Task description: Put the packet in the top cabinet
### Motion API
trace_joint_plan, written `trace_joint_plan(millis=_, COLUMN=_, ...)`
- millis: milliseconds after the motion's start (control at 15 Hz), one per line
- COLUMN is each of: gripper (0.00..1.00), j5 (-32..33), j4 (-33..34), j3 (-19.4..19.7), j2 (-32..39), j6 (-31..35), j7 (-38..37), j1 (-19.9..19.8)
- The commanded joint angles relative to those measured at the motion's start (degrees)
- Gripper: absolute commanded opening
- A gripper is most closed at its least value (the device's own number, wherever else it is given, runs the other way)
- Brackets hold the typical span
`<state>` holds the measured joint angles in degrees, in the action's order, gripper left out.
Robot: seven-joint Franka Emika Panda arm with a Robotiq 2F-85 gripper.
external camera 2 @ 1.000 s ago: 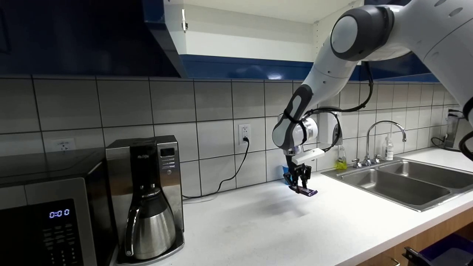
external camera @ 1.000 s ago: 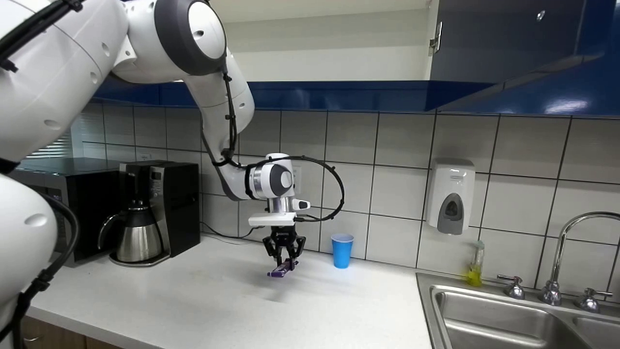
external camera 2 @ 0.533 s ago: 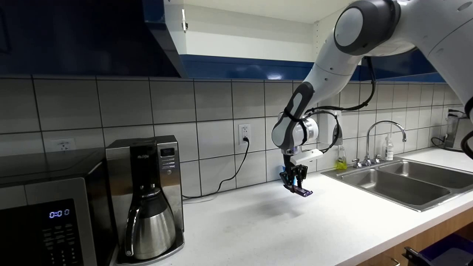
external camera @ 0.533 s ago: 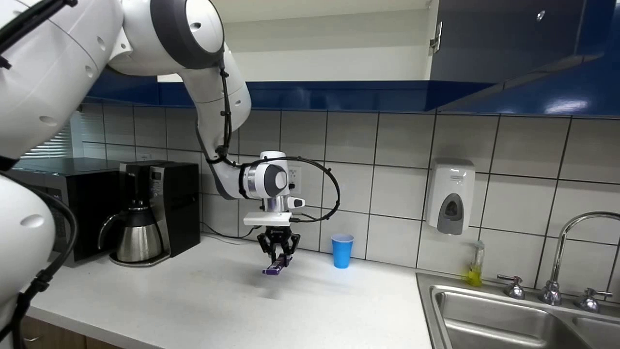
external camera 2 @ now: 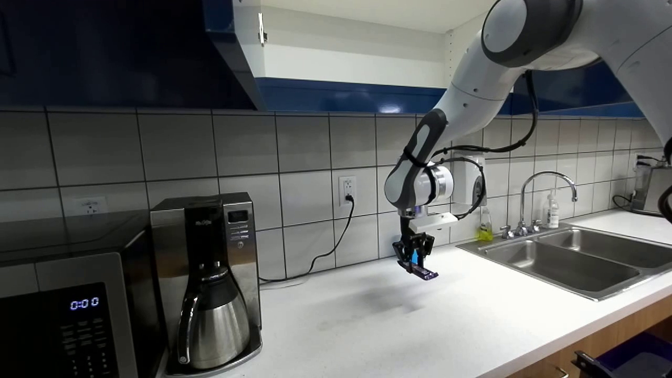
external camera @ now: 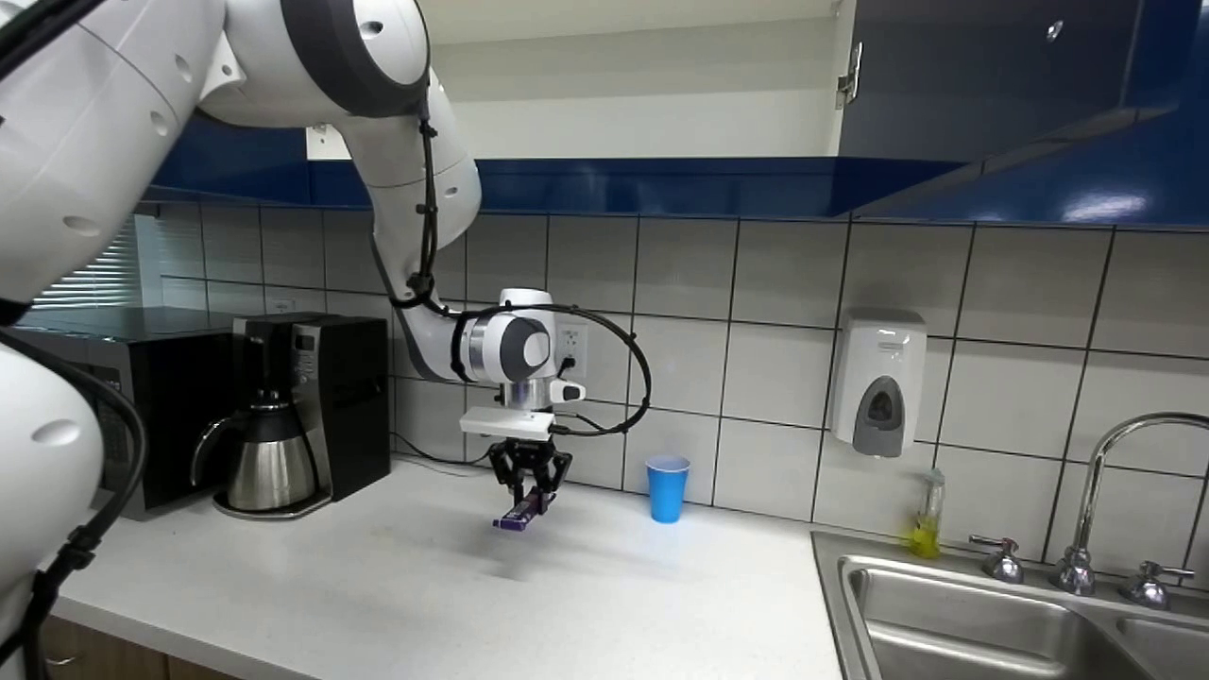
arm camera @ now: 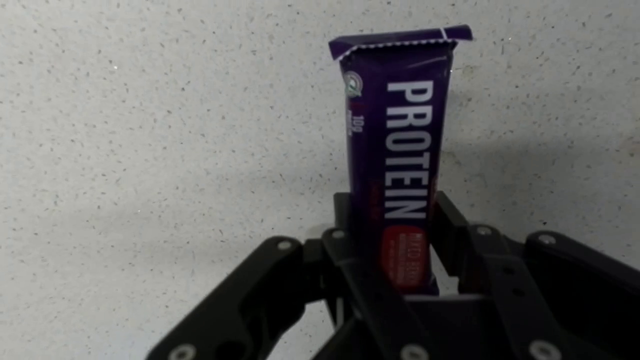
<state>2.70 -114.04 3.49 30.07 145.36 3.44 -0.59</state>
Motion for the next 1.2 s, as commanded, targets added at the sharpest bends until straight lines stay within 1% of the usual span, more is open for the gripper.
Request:
trace_joint_plan(millis=0, gripper=0.16, j5=-0.69, j4=-4.11, j3=-1.01, j2=-4.35, j6=1.45, j7=0.21, j1=-1.15)
trace_joint_plan(millis=267, gripper=0.16, j5=0.29, j4=-6.82, j3=-0.05, j2=-6.77, j6=1.09, j7=-1.03, j1=-0.49)
trace_joint_plan(millis=667, gripper=0.16, j5=0.83, j4=-11.49, j3=0.99, j2=-10.14, j6=1.38, j7=-1.66, j1=-0.53)
trace_joint_plan(millis=1000, gripper=0.16, j5=1.37, j4=-13.84, j3=2.01, j2=-11.8, j6=1.17, j7=-2.9, j1=-0.31)
trace_joint_plan(millis=1067, gripper=0.41, j5=0.44, j4=-11.32, j3=1.1, j2=-9.21, j6=0.41, j7=-1.18, j1=-0.82)
trace_joint_plan(millis=1133, gripper=0.41, j5=0.44, j4=-11.69, j3=1.21, j2=-9.46, j6=0.41, j7=-1.35, j1=-0.83)
